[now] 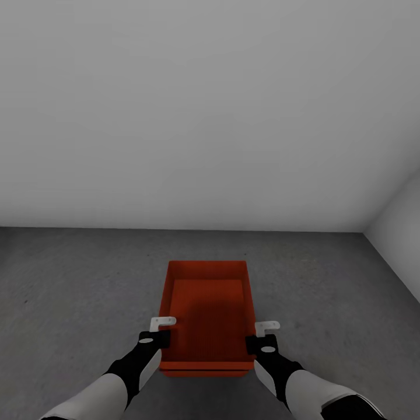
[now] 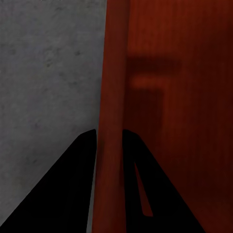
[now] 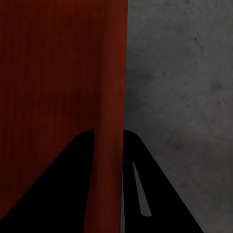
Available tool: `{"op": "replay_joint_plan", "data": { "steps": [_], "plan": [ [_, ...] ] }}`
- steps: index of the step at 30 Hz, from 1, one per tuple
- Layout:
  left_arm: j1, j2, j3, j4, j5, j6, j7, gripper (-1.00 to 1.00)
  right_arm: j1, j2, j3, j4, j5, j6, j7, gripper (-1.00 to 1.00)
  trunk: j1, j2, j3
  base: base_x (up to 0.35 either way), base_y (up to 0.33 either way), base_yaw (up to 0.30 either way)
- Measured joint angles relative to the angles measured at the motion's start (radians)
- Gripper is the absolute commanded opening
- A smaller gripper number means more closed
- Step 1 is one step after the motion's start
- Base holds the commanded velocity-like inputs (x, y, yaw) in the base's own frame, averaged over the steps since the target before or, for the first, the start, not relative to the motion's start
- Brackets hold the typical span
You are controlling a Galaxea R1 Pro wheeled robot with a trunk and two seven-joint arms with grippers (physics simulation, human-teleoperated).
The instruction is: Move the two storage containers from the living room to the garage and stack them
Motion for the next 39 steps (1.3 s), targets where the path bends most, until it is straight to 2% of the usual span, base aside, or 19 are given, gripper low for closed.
{"op": "replay_joint_plan", "data": {
  "steps": [21,30,38,39],
  "plan": [
    [0.000,0.000,0.000,0.000,0.000,0.000,0.000,-1.00,0.000,0.000,0.000,0.000,0.000,0.000,0.000,-1.00,0.000,0.000,0.000,0.000,0.000,0.000],
    [0.000,0.000,0.001,0.000,-0.001,0.001,0.000,-1.00,0.000,0.000,0.002,0.000,-0.002,0.001,-0.001,-1.00,0.034,-0.063,-0.028,0.000,0.000,0.000],
    [0.000,0.000,0.000,-0.003,-0.002,0.001,0.000,-1.00,0.000,0.000,-0.003,-0.001,0.003,0.001,-0.001,-1.00,0.038,-0.070,-0.031,0.000,0.000,0.000],
    [0.000,0.000,0.000,-0.013,-0.002,0.016,0.004,-1.00,-0.006,0.000,0.007,0.003,-0.013,0.001,-0.001,-1.00,0.042,-0.077,-0.034,0.000,0.000,0.000]
  ]
}}
